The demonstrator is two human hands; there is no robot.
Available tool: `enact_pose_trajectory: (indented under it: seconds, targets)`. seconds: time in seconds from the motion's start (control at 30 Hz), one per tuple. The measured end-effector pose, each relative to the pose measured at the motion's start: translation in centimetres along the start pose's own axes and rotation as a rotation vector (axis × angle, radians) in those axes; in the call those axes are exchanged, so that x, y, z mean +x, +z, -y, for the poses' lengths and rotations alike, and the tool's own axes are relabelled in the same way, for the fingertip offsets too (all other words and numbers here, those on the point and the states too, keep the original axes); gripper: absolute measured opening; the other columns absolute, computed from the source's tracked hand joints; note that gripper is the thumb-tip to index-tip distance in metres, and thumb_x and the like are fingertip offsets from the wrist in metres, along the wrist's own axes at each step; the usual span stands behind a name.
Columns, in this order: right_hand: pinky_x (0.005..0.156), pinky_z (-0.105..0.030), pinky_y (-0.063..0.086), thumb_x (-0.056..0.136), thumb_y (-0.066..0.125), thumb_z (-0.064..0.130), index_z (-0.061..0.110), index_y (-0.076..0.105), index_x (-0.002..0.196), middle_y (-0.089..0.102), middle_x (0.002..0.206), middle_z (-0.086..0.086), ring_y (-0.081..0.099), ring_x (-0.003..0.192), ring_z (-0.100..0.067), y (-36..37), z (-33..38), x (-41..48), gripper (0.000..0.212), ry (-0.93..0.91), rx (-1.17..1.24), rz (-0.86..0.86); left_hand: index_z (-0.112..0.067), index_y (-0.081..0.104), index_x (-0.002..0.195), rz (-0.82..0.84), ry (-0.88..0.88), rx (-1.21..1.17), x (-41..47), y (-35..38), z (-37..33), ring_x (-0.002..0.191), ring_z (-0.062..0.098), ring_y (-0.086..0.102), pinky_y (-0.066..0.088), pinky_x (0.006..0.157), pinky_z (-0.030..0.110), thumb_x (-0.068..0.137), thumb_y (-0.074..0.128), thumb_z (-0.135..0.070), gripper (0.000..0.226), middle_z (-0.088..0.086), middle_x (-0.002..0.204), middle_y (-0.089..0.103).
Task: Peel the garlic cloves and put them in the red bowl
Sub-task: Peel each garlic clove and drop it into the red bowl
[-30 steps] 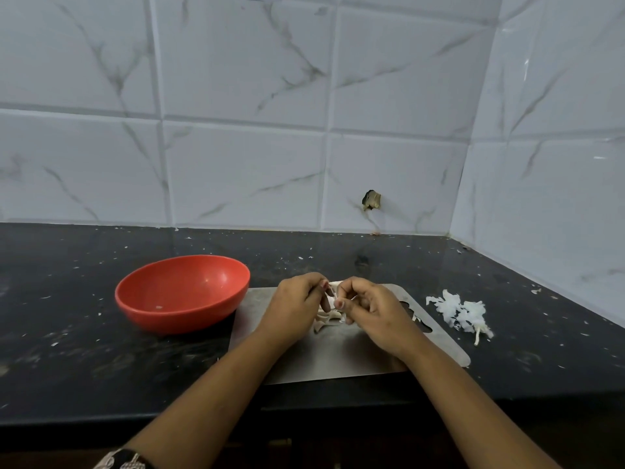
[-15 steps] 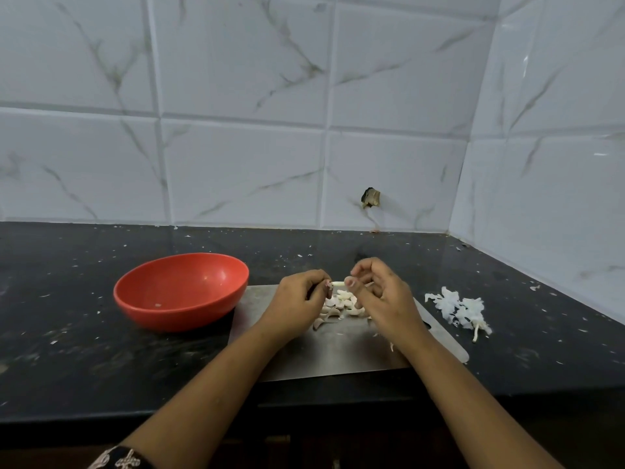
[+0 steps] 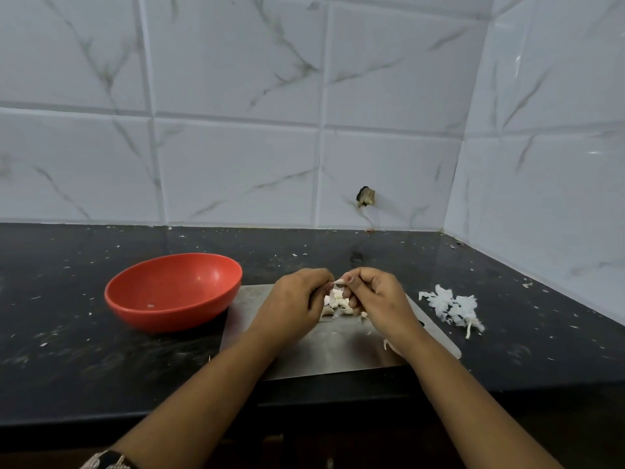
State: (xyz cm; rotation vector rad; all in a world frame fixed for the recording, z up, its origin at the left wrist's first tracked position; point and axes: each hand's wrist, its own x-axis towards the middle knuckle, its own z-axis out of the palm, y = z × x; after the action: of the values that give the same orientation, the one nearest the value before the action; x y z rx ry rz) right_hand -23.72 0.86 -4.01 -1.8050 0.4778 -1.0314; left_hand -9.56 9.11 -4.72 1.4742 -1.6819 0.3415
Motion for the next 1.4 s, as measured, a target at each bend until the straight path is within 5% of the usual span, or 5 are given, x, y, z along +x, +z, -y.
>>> enact_pose_trajectory:
  seconds: [0.23,0.6,0.93,1.17,1.4]
  targets:
    - [0.05,-0.016,0.042,0.099,0.052,0.021,0.007,0.066,0.082,0.058,0.061,0.004,0.051,0.052,-0.004,0.0,-0.1,-0.1,0.026,0.028,0.012,0.023,-0.01,0.059,0.082,-0.068,0.093,0.114,-0.1,-0.3,-0.5,0.059,0.016,0.05,0.043,0.052,0.031,0.086,0.036,-0.025,0.028,0.0,0.068,0.057]
    - [0.059,-0.017,0.049,0.089,0.068,0.011,0.01,0.074,0.09,0.069,0.071,0.004,0.06,0.061,-0.004,0.2,-0.3,-0.2,0.006,-0.183,-0.222,-0.045,-0.016,0.045,0.063,-0.153,0.076,0.252,0.0,-0.4,-0.6,0.049,0.009,0.031,0.027,0.047,0.024,0.084,0.042,-0.027,0.024,-0.013,0.058,0.034]
    - [0.052,-0.033,0.049,0.092,0.051,0.013,0.009,0.061,0.073,0.057,0.063,-0.001,0.055,0.055,-0.019,1.5,-1.4,-0.3,0.021,-0.852,-0.971,-0.273,-0.013,0.043,0.05,-0.243,-0.262,-0.034,0.0,0.4,-1.3,0.048,0.012,0.037,0.026,0.047,0.02,0.078,0.051,-0.019,0.03,-0.006,0.042,0.031]
    - [0.054,-0.018,0.046,0.09,0.063,0.004,0.014,0.072,0.082,0.068,0.068,-0.001,0.055,0.054,-0.005,0.7,0.4,-0.3,0.016,-0.098,0.005,0.034,-0.007,0.055,0.059,-0.017,-0.463,-0.826,0.2,-1.0,-1.8,0.04,0.006,0.029,0.024,0.041,0.016,0.08,0.049,-0.011,0.021,-0.003,0.045,0.037]
    - [0.051,-0.015,0.042,0.094,0.055,0.008,0.005,0.067,0.083,0.06,0.061,0.001,0.048,0.049,-0.005,0.6,1.4,-0.3,0.017,0.156,0.37,0.163,-0.006,0.056,0.06,-0.073,-0.288,-0.573,0.7,-1.1,-2.0,0.044,0.004,0.034,0.027,0.045,0.015,0.078,0.049,-0.019,0.023,-0.006,0.049,0.044]
